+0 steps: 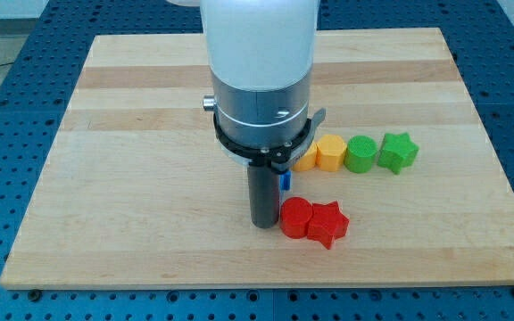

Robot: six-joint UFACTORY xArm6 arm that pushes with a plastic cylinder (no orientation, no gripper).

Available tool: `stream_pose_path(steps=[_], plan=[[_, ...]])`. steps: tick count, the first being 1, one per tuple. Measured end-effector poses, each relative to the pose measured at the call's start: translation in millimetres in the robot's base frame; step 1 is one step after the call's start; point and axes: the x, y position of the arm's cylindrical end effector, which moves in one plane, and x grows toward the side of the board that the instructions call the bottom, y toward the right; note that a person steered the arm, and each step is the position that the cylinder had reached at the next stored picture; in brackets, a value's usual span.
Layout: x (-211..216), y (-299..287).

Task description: Touch the bottom of the red circle

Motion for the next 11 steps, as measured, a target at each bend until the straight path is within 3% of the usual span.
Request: stream_pose_path(steps=[3, 6, 11], plan=[[24, -7], [66, 50], [36, 51]])
